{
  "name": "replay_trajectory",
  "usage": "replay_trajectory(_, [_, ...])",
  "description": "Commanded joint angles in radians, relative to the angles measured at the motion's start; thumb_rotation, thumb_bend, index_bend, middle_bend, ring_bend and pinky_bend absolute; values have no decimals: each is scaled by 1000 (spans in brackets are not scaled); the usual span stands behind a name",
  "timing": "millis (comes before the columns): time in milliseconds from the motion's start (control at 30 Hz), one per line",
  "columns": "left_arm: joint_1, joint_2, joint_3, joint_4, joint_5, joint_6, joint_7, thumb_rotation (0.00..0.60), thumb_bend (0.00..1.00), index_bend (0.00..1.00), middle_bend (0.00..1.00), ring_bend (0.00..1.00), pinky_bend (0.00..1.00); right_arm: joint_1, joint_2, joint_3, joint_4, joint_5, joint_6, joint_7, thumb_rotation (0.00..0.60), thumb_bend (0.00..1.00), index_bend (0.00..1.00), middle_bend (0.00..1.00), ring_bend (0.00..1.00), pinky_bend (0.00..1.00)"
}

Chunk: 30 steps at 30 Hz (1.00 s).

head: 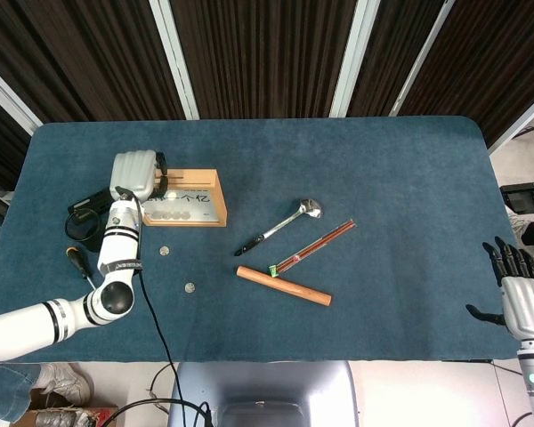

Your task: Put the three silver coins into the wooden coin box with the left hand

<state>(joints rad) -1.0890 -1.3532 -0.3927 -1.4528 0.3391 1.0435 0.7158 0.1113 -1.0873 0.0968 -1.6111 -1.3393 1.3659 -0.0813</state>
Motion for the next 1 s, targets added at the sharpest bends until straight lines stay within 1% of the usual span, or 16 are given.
replay_trajectory(33, [-1,0,2,3,-1,-1,-2,600,420,530,1000,1000,1000,0,0,0,0,0,0,0,600,139,0,0,0,0])
replay_trajectory(233, [-2,2,6,1,6,1,-12,600,420,447,1000,1000,1000,1,-1,1,0,4,-4,-2,600,139,0,0,0,0])
replay_trajectory(367, [3,10,8,-20,30,18,-24,600,419,433,1000,1000,1000,2,-1,0,-1,4,-4,-4,600,140,0,0,0,0])
replay_trajectory(433, [15,20,12,-52,78,43,-43,600,420,433,1000,1000,1000,1,-1,0,-1,2,-3,-3,600,139,0,0,0,0])
replay_trajectory(533, [65,53,32,-157,218,110,-106,600,419,431,1000,1000,1000,1,0,-1,-1,-1,-2,-1,600,139,0,0,0,0])
replay_trajectory(600, [125,78,53,-249,336,172,-182,600,419,431,1000,1000,1000,0,1,-3,-3,-5,-1,0,600,139,0,0,0,0])
replay_trajectory(633, [155,87,67,-285,390,199,-217,600,419,431,1000,1000,1000,0,1,-3,-3,-7,0,1,600,139,0,0,0,0])
replay_trajectory(700, [228,98,118,-350,521,265,-291,600,419,431,1000,1000,1000,-1,1,-7,-6,-15,4,0,600,139,0,0,0,0])
replay_trajectory(800, [333,91,219,-388,699,352,-379,600,418,430,1000,1000,1000,-3,1,-13,-8,-28,9,0,600,139,0,0,0,0])
replay_trajectory(900, [424,59,323,-374,830,398,-459,600,419,430,1000,1000,1000,-2,-1,-16,-8,-35,7,-2,600,139,0,0,0,0])
replay_trajectory(1000, [497,2,412,-306,925,420,-517,600,418,431,1000,1000,1000,2,-7,-20,-7,-38,1,-12,600,139,0,0,0,0])
